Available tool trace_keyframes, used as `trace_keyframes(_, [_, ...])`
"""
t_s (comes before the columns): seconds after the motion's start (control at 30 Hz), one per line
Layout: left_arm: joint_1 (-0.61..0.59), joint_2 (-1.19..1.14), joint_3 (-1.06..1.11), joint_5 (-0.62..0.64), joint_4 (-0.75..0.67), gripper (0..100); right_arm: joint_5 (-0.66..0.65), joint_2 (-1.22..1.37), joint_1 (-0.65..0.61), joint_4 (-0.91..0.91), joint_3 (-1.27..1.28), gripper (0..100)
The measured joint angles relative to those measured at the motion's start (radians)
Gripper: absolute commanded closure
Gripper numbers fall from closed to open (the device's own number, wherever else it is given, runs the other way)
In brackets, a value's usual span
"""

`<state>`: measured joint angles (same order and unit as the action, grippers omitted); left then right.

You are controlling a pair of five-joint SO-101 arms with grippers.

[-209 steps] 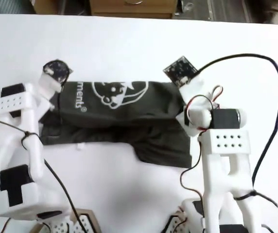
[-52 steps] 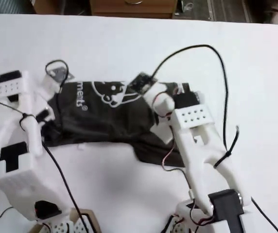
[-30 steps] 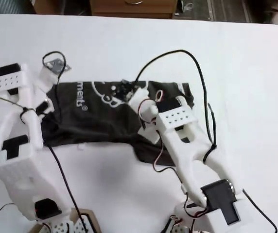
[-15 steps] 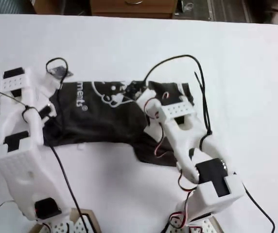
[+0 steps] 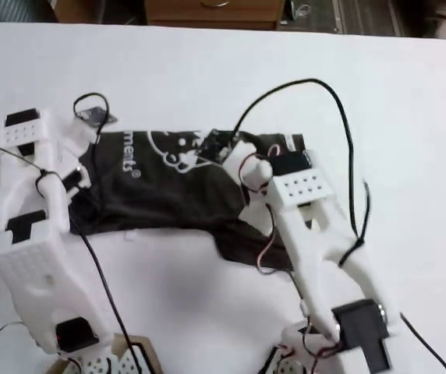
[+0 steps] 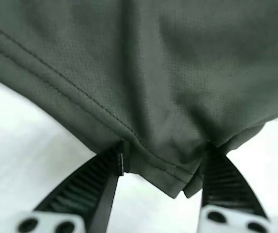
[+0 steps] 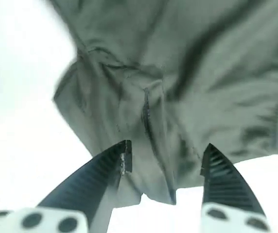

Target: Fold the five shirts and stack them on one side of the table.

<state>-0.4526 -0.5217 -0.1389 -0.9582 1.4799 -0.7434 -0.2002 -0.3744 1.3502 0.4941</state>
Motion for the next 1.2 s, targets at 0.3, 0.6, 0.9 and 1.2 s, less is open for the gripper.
trace_keyframes(0.3, [0.0, 0.0, 0.0, 0.0, 0.0, 74, -0.048, -0.054, -0.184, -0.054, 0.27, 77.6])
trace_keyframes(0.6, [0.002, -0.003, 0.0, 0.0, 0.0, 74, -0.048, -0.06, -0.301, -0.091, 0.313, 79.9])
trace_keyframes(0.9, [0.002, -0.003, 0.0, 0.0, 0.0, 74, -0.048, -0.06, -0.385, 0.0, 0.313, 80.0])
trace_keyframes(1.2, [0.002, -0.003, 0.0, 0.0, 0.0, 74, -0.049, -0.061, -0.364, -0.081, 0.316, 80.1])
